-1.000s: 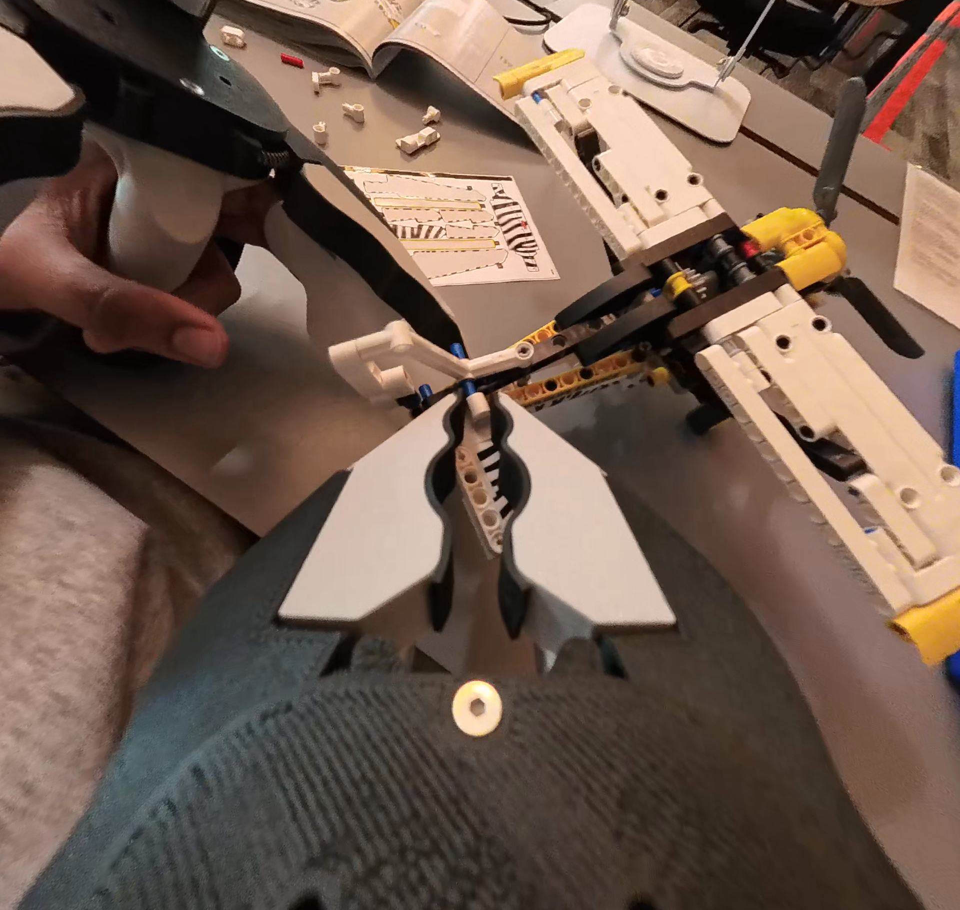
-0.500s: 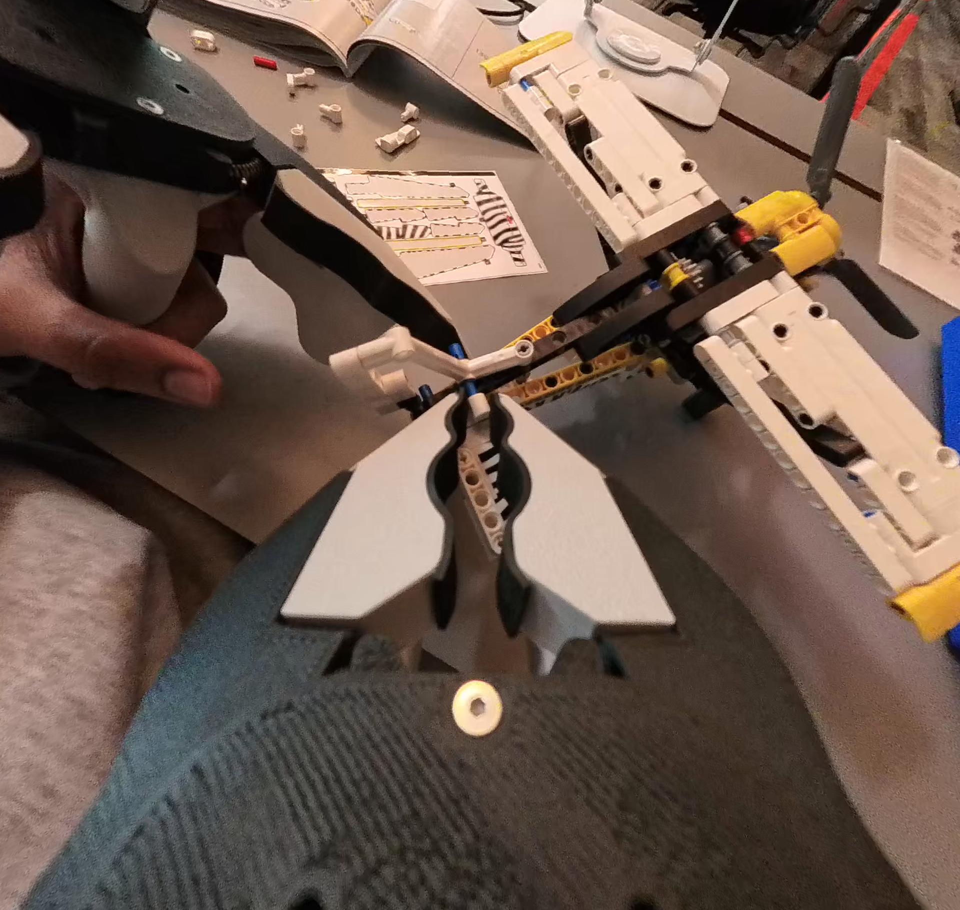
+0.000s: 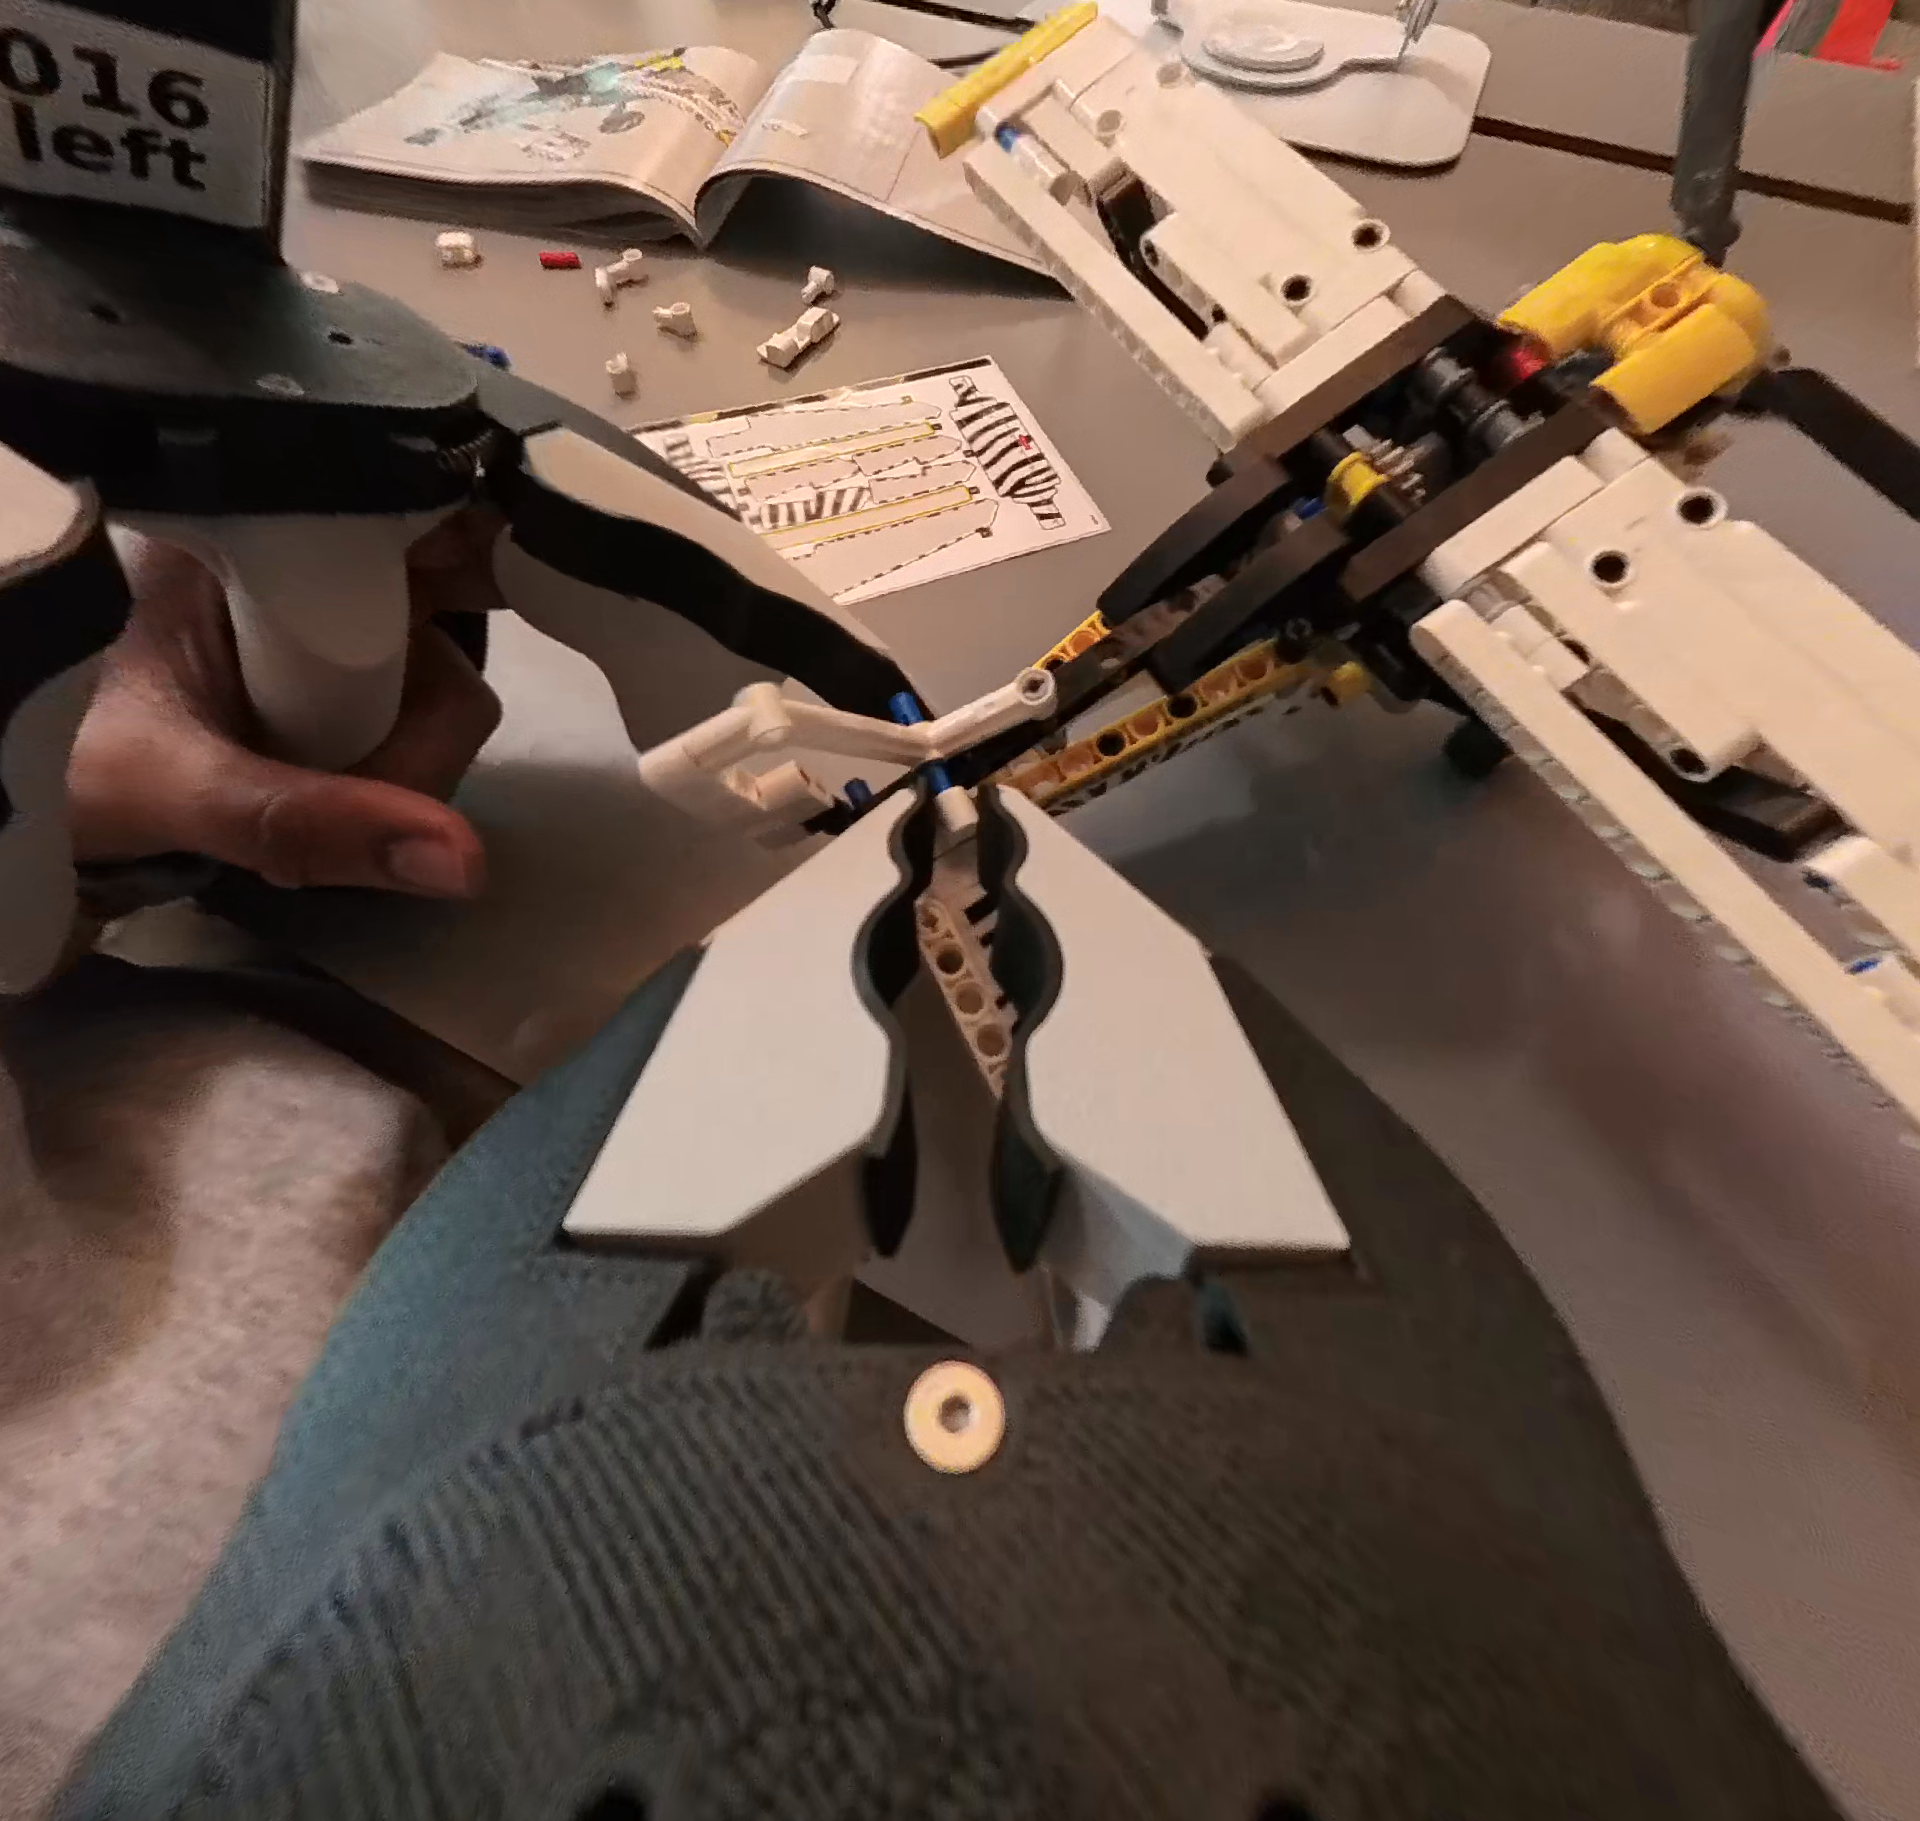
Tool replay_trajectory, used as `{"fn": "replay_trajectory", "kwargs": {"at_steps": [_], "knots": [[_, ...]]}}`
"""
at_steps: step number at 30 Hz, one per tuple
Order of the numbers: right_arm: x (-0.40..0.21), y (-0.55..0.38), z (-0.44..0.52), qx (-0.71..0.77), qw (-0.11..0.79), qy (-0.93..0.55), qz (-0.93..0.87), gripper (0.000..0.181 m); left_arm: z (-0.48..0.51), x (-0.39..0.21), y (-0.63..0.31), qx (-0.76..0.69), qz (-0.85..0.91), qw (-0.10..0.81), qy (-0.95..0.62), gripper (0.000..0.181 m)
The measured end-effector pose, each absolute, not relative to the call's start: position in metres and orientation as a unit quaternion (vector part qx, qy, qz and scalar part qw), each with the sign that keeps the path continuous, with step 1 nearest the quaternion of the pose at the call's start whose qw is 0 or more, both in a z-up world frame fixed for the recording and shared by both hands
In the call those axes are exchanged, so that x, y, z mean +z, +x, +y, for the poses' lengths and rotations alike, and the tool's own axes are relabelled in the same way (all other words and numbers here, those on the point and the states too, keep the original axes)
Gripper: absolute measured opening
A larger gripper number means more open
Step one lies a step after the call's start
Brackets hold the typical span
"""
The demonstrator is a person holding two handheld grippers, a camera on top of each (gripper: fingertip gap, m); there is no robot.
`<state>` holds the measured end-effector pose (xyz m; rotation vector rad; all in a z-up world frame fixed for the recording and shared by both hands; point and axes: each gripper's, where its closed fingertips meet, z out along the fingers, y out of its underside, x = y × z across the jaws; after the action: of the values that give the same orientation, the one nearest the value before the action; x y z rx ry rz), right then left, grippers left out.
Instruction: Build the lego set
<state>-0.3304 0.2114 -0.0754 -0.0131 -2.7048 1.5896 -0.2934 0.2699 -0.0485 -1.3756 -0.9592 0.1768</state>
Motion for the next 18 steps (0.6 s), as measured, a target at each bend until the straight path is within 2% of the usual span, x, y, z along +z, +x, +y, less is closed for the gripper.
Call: {"fn": "replay_trajectory", "kwargs": {"at_steps": [9,13,18], "knots": [[-0.070,-0.335,0.206,0.537,-0.103,-0.093,-0.832,0.006,0.265,-0.050,-0.303,0.147,-0.420,0.633,-0.633,0.147],[-0.065,-0.335,0.195,0.541,-0.100,-0.090,-0.830,0.007,0.242,-0.053,-0.318,0.208,-0.463,0.603,-0.615,0.115],[-0.066,-0.328,0.184,0.516,-0.129,-0.036,-0.846,0.014,0.225,-0.052,-0.323,0.169,-0.500,0.635,-0.565,0.103]]}}
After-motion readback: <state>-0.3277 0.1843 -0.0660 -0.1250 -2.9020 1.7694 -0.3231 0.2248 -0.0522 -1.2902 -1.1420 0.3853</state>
